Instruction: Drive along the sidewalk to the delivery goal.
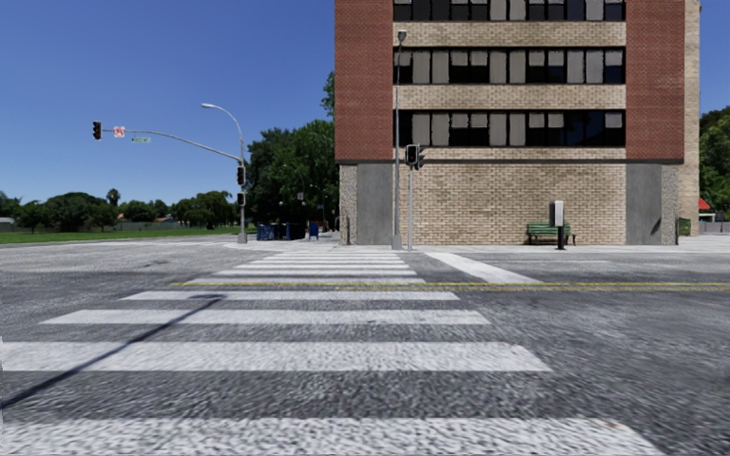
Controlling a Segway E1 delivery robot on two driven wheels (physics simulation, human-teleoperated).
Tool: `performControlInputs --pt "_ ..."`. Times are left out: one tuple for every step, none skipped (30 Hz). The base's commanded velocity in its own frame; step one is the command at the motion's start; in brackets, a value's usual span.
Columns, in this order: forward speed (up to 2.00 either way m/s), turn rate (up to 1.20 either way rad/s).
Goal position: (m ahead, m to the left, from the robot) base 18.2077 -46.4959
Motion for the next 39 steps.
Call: performControlInputs --pt "1.54 0.0" --pt "2.0 0.0" --pt "2.0 0.0" --pt "2.0 0.0" --pt "2.0 0.0" --pt "2.0 0.0" --pt "2.0 0.0" --pt "2.0 0.0" --pt "2.0 0.0" --pt "2.0 0.0" --pt "2.0 0.0" --pt "2.0 0.0" --pt "2.0 0.0" --pt "2.0 0.0" --pt "2.0 0.0" --pt "2.0 0.0" --pt "2.0 0.0" --pt "2.0 0.0" --pt "2.0 0.0" --pt "2.0 0.0" --pt "2.0 0.0" --pt "2.0 0.0" --pt "2.0 0.0" --pt "2.0 0.0" --pt "2.0 0.0" --pt "2.0 0.0" --pt "2.0 0.0" --pt "2.0 0.0" --pt "2.0 0.0" --pt "2.0 0.0" --pt "2.0 0.0" --pt "2.0 0.0" --pt "2.0 0.0" --pt "2.0 0.0" --pt "2.0 0.0" --pt "2.0 0.0" --pt "2.0 0.0" --pt "2.0 0.0" --pt "2.0 0.0"
